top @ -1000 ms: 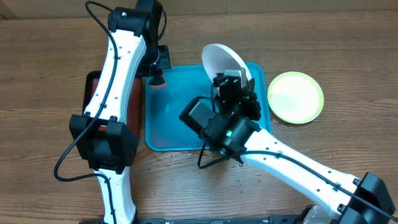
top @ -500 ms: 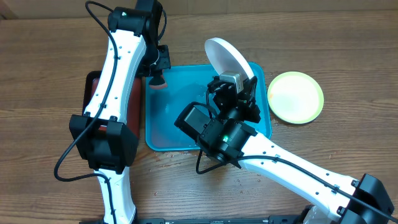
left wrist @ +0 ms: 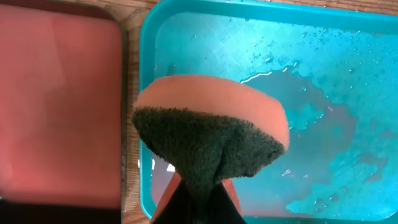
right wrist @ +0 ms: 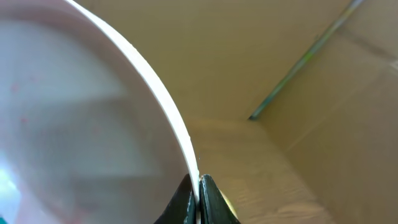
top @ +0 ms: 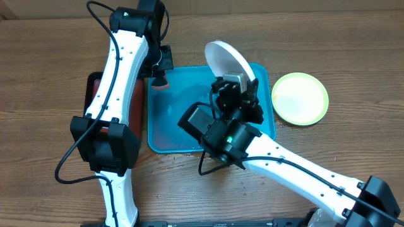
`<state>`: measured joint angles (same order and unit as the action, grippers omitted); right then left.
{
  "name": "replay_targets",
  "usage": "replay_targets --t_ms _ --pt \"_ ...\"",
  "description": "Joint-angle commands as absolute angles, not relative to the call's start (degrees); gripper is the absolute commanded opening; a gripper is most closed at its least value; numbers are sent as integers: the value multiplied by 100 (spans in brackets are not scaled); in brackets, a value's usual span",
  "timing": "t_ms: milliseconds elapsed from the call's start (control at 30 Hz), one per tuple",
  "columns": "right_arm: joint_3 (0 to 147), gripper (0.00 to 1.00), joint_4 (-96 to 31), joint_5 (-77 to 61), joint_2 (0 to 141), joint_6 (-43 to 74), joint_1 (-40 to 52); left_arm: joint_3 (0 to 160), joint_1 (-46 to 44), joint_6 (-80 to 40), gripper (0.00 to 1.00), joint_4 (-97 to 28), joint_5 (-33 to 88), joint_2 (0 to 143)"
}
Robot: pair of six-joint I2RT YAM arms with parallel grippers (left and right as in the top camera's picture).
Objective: Clean dirty plates on tray and stack at the side
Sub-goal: 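Lift the sponge away with left gripper and raise the white plate, then carry the white plate right and stack it on the yellow plate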
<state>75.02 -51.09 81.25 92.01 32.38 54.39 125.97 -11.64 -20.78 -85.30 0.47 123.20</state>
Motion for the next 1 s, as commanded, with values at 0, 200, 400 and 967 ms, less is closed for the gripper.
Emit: replay_targets --t_ms 0,200,400,967 --pt "7507 4 -5120 6517 9124 3295 5212 12571 -1205 -1970 4 -8512 110 12300" --pt "7391 4 -5059 3269 9153 3004 4504 12571 -1205 -1970 4 -8512 110 12300" --pt "7227 4 -4934 1162 9153 2650 3487 12571 -1208 -1968 4 -8527 110 12300" --pt "7210 4 -5304 -676 9196 2652 -609 12571 -1208 -1966 4 -8562 110 12300"
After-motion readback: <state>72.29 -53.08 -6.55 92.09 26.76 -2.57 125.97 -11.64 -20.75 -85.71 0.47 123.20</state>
